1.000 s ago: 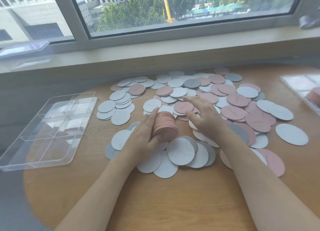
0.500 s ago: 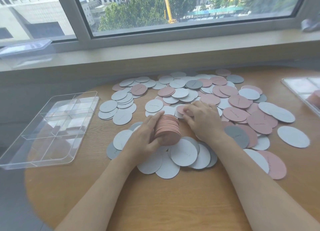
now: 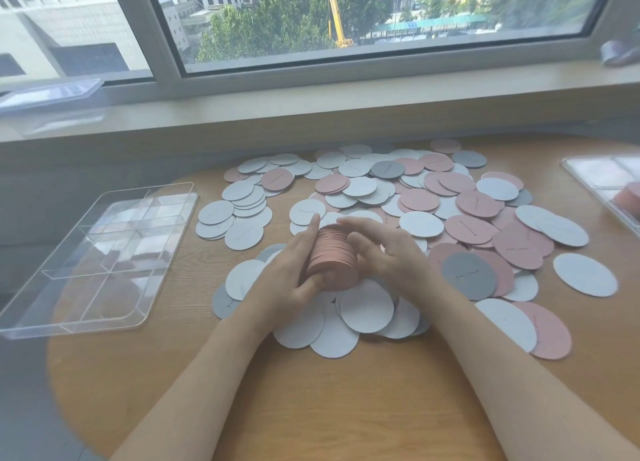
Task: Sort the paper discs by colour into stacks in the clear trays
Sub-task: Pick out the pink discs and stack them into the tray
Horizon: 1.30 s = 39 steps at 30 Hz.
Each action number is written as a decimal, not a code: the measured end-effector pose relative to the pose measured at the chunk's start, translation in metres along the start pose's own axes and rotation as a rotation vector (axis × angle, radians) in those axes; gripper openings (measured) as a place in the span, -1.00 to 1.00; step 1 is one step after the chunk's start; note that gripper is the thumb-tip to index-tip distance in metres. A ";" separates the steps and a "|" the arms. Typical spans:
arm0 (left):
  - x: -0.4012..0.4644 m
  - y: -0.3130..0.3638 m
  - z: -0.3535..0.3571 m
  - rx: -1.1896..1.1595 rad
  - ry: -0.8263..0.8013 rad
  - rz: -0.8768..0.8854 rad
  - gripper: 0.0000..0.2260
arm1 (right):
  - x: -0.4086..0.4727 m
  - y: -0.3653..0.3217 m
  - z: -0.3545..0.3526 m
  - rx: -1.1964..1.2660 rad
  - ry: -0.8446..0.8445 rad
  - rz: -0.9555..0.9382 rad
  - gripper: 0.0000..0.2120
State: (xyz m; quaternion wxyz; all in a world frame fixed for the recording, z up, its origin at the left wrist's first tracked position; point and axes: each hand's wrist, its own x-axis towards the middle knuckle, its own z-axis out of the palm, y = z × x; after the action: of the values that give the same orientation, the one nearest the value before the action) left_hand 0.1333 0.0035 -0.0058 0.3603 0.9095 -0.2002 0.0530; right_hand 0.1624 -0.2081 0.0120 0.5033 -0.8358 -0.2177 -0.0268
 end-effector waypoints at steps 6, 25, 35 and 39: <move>-0.001 -0.003 -0.003 0.123 -0.051 -0.048 -0.19 | -0.004 -0.007 0.013 -0.289 -0.287 -0.009 -0.19; -0.002 0.000 -0.005 -0.012 -0.008 -0.046 -0.18 | 0.018 0.034 -0.012 -0.928 0.159 0.128 -0.70; -0.002 0.002 -0.006 -0.015 -0.005 -0.045 -0.18 | 0.023 0.035 -0.006 -0.920 0.077 0.088 -0.60; -0.001 0.003 -0.006 -0.014 -0.006 -0.046 -0.18 | 0.024 0.035 -0.005 -0.999 0.149 0.076 -0.66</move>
State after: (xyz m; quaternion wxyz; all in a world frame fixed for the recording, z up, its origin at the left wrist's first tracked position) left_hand 0.1313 0.0061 -0.0004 0.3670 0.9116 -0.1807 0.0403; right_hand 0.1985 -0.2181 -0.0086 0.0568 -0.9777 -0.1112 -0.1688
